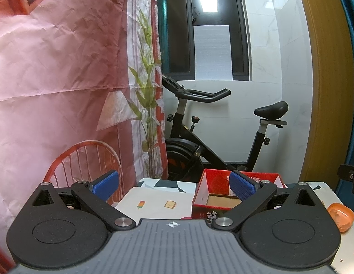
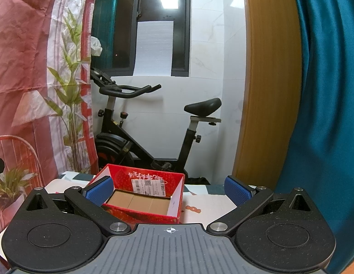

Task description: Organize soft objects

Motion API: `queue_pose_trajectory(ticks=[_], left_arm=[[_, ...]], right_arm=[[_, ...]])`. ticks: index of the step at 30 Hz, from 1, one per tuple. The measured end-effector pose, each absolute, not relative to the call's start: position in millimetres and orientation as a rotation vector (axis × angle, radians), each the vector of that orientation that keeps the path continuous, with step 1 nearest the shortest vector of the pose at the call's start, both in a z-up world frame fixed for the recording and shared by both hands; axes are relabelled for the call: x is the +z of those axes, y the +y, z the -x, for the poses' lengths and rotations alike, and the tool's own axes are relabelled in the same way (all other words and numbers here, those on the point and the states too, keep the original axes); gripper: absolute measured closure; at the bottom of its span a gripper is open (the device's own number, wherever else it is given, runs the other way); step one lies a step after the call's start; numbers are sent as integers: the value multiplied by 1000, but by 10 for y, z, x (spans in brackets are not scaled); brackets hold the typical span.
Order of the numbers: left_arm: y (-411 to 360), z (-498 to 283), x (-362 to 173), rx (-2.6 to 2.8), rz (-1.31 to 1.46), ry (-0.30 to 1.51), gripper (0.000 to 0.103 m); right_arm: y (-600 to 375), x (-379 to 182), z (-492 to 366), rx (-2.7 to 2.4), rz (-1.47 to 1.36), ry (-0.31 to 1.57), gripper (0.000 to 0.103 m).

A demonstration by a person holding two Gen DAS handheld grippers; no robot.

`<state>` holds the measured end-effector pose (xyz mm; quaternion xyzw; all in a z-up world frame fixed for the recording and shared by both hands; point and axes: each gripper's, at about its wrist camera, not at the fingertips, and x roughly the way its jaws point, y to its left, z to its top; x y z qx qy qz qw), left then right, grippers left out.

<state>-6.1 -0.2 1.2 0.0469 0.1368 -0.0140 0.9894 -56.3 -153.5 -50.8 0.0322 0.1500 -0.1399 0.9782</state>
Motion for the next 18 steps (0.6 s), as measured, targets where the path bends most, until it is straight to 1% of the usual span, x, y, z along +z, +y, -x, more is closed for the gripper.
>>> queue_pose_trajectory(ticks=[7,10,18], left_arm=[[13,-28,-98,-28,-108,274,0],[44,-113,-228,-17,-115,274,0],[199,-429,-809,-41,-90,351,0]], right_arm=[[-1544,-576,547,-245,-79,300,0],[-1603,-669,528,-215,-110,286,0],[-1813,-1276,327,-177,-230,250,0]])
